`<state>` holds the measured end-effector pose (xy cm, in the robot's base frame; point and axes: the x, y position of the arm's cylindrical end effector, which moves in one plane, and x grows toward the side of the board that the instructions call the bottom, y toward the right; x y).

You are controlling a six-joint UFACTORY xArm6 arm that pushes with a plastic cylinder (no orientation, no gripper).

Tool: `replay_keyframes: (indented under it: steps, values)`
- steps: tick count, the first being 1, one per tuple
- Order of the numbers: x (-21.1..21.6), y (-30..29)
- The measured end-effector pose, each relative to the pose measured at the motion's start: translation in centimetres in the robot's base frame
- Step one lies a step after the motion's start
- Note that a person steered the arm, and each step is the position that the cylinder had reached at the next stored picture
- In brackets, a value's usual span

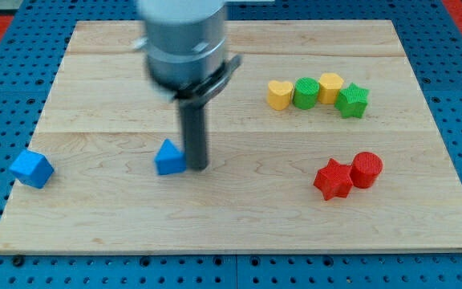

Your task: Push the red star to the top right of the blue triangle

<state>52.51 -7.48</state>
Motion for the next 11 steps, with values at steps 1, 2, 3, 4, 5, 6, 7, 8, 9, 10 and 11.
replay_keyframes:
  steps: [1,2,3,4,5,6,7,8,9,10,11]
  values:
    - [-0.9,-1.4]
    - [-2.5,-2.2]
    - [-1.5,-10.2]
    - [-1.4,-11.2]
    - [-2.3,-10.5]
    - [-7.4,-1.6]
    - [-7.9,8.9]
    - [-7.9,19.2]
    - [-7.4,24.2]
    - [-2.9,24.9]
    - [-0.6,22.7]
